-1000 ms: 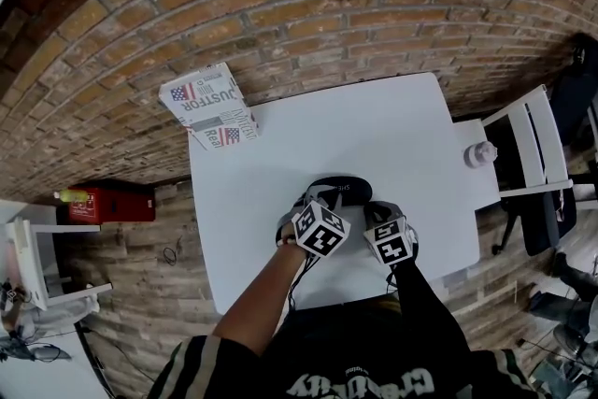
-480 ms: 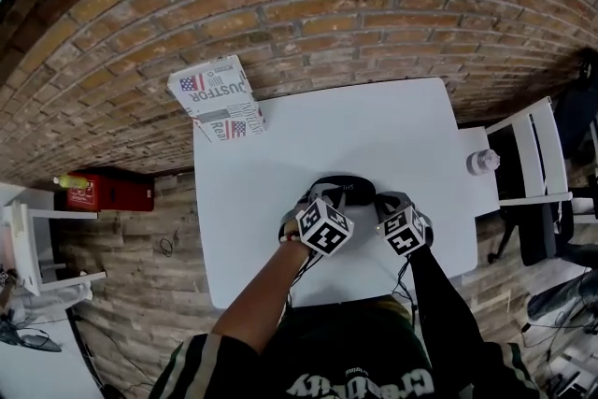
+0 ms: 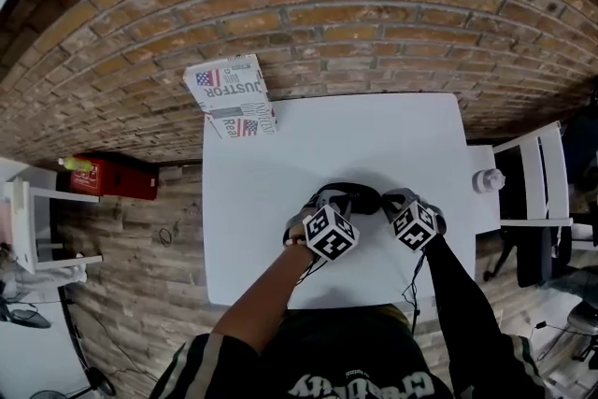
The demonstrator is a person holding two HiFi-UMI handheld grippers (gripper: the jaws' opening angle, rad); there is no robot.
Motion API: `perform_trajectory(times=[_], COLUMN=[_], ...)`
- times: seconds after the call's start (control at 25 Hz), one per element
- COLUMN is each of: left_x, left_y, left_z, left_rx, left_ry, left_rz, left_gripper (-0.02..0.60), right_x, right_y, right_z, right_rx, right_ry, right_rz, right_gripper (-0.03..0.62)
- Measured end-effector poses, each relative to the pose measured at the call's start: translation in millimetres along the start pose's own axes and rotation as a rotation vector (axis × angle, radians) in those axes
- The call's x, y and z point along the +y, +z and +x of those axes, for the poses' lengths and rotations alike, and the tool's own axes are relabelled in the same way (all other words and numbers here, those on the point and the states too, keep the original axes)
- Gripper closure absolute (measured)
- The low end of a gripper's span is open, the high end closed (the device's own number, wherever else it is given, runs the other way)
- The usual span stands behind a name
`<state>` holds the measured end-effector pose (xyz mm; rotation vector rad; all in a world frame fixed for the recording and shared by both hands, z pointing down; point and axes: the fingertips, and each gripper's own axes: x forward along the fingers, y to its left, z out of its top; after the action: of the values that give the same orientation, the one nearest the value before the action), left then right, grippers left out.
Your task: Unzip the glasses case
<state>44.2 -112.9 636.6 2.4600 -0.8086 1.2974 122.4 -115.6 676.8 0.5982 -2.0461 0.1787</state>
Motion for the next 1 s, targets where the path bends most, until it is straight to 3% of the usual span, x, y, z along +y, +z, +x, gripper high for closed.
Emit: perform_trajectory(times=[0.2,0.28,0.32,0.4,0.52,0.72,1.0], left_x=[2,7,11,14,-2,-17,10], left_y=[3,6,8,7,-3,-27,-46], left_z=[-2,-7,-11,-19,-21,-27,-51], left_rx=[-0.018,-0.037,-0.054,-0.082,-0.079,-0.048,-0.078], left_ry=[0.039,0.076,0.106,0.137,0.079,0.035,0.108], left_rz=[-0.013,-0.037,-0.052,-0.086,-0.134,-0.176,-0.265], left_gripper=[0.561,0.558,0.522,0.522,0.518,0.515,0.534], right_x=[0,-2,-5,-6,18,74,132], right_y=[2,1,-1,-8,-15,11,57], right_z=[0,-7,-11,-18,-24,-20,1], right_rx=[-0.001,-0.046,-0.068,-0.091,-0.083,-0.103,-0.137], right_ry=[0.017,0.009,-0.011,-0.056,-0.056,0.021,0.124], right_rz=[-0.064,0.035,0.116,0.292,0.406,0.379,0.274], right_gripper=[0.580,0.580,0.580,0.580,0.580,0.580,0.580])
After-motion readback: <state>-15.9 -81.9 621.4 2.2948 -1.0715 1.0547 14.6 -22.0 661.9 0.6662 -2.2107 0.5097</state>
